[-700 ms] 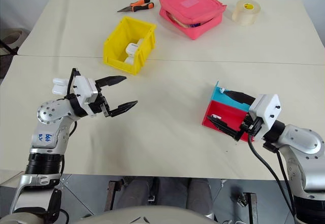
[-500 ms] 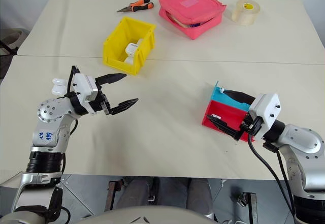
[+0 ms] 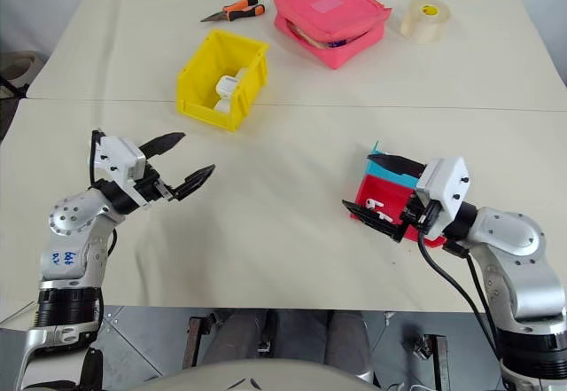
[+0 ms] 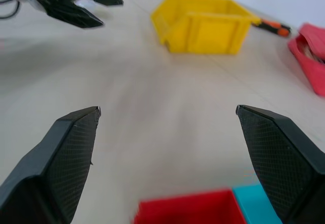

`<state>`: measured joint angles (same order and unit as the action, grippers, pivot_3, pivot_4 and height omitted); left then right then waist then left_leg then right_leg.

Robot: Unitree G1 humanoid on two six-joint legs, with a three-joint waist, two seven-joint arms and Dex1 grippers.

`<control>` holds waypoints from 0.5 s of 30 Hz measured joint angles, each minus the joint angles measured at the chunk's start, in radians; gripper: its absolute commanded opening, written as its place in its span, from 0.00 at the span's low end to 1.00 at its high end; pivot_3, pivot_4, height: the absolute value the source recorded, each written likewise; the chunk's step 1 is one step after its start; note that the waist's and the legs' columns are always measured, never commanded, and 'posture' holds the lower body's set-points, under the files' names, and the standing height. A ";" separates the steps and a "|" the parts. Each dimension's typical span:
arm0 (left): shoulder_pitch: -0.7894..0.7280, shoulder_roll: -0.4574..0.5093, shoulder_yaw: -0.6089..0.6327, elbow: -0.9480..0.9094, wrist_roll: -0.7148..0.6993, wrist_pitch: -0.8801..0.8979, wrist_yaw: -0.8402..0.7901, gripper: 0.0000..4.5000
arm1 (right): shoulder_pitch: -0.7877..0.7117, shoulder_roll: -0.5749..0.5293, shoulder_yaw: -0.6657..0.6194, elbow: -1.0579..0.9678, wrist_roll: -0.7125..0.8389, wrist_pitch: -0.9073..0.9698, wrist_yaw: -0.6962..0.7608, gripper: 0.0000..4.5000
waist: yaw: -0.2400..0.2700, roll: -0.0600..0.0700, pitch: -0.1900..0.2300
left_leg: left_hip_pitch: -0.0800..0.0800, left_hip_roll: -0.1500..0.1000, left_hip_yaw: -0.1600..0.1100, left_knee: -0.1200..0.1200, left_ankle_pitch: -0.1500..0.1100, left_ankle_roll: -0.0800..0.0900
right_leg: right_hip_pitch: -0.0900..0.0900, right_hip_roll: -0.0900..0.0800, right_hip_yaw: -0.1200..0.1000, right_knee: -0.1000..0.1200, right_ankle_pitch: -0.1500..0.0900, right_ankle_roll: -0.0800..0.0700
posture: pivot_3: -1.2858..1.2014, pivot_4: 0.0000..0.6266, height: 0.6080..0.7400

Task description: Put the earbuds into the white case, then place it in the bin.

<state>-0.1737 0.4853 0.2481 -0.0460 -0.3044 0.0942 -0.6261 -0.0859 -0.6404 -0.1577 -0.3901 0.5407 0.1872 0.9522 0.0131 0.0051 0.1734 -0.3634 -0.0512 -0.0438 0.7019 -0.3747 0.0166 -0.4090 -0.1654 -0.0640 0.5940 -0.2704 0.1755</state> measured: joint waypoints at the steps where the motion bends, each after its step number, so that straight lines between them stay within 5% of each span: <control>1: 0.030 -0.012 0.026 -0.024 0.005 0.022 0.056 0.99 | -0.025 0.022 0.022 0.000 0.007 -0.007 0.006 1.00 | -0.001 0.000 0.000 | 0.000 0.000 0.000 0.000 0.000 0.000 | 0.000 0.000 0.000 0.000 0.000 0.000 | 0.52 0.24 1.00; 11: 0.271 -0.142 0.244 -0.272 0.029 0.305 0.470 0.99 | -0.153 0.111 0.127 -0.001 0.033 -0.033 0.041 1.00 | 0.010 0.000 0.000 | 0.001 0.000 -0.001 -0.001 0.000 -0.001 | 0.000 0.000 0.000 0.000 0.000 -0.001 | 0.52 0.24 1.00; 15: 0.286 -0.159 0.300 -0.320 -0.011 0.396 0.518 0.99 | -0.168 0.111 0.138 0.001 0.040 -0.031 0.051 1.00 | 0.012 -0.001 0.000 | 0.001 0.000 -0.001 -0.001 -0.001 -0.001 | 0.000 0.000 0.000 0.000 0.000 -0.001 | 0.52 0.24 1.00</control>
<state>0.1119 0.3265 0.5476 -0.3657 -0.3154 0.4906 -0.1078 -0.2538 -0.5291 -0.0198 -0.3888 0.5802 0.1564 1.0033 0.0248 0.0045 0.1731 -0.3626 -0.0511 -0.0447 0.7011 -0.3752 0.0156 -0.4087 -0.1654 -0.0639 0.5941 -0.2707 0.1745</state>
